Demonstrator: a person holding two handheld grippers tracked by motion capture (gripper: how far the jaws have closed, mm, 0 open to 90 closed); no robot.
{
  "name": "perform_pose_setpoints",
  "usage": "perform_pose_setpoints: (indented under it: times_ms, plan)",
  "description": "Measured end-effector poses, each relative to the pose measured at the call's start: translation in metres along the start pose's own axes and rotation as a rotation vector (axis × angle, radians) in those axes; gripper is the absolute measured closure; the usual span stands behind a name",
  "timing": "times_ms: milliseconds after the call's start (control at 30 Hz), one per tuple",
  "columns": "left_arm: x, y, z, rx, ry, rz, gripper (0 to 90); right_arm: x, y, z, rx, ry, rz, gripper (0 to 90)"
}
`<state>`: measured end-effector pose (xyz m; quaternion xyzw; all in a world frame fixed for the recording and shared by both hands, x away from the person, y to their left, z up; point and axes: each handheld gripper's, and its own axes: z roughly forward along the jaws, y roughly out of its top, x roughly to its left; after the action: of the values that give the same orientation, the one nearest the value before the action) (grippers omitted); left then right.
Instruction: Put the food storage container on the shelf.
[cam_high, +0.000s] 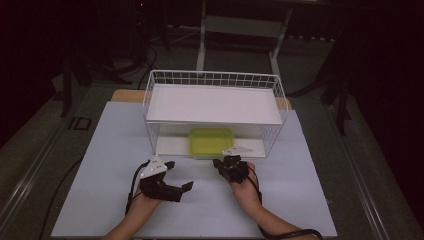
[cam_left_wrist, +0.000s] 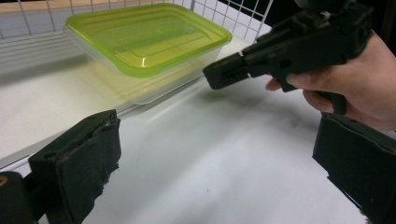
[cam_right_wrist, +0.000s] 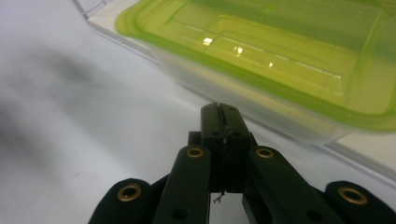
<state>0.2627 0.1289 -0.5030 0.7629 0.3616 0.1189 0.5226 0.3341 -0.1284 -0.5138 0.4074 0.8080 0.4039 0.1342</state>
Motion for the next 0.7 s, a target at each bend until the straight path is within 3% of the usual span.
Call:
perform_pose_setpoints:
  times_ms: [233, 400, 700]
  plan:
    - [0.001, -0.002, 0.003, -0.008, 0.024, 0.008, 1.6, -0.009, 0.007, 0.013, -0.009, -0.023, 0.032, 89.8]
    - [0.003, -0.003, 0.002, -0.02, 0.026, -0.004, 1.6, -0.009, 0.013, 0.02, -0.013, -0.033, 0.015, 89.8]
    - [0.004, -0.003, 0.0, -0.028, 0.041, -0.001, 1.6, -0.011, 0.02, 0.033, -0.029, -0.043, 0.036, 89.8]
